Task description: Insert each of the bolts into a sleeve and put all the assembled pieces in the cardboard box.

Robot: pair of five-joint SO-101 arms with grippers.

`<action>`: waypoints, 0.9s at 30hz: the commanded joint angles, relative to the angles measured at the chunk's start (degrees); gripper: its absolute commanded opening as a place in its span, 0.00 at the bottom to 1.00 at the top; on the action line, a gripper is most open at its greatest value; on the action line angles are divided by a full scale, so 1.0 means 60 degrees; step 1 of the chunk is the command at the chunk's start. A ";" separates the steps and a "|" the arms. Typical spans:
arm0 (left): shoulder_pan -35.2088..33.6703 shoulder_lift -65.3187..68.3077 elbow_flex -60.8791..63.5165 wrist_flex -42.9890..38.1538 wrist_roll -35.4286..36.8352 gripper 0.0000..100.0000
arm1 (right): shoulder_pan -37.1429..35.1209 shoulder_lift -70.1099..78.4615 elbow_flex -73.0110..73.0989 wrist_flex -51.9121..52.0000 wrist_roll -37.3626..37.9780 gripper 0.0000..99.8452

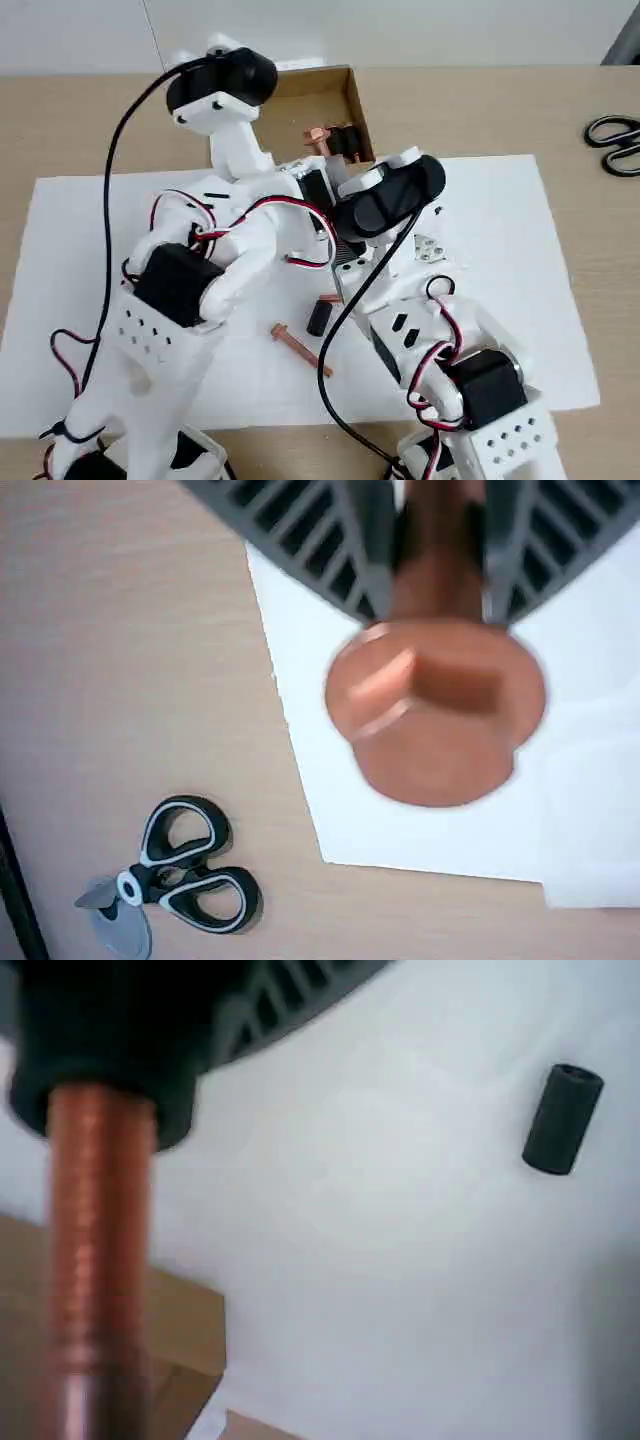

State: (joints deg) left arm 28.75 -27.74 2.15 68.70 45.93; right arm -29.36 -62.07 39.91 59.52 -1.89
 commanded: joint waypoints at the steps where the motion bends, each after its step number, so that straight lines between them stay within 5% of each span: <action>1: 0.0132 -0.0308 -0.0564 0.0029 0.0073 0.01 | -0.0007 -0.0125 -0.0073 -0.0154 0.0029 0.00; 27: 0.1846 0.0103 0.0916 -0.0337 0.0703 0.07 | -0.0007 -0.0125 -0.0088 -0.0227 0.0029 0.00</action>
State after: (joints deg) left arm 36.04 -26.51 8.22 68.70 49.54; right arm -28.92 -62.33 40.09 59.60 -1.80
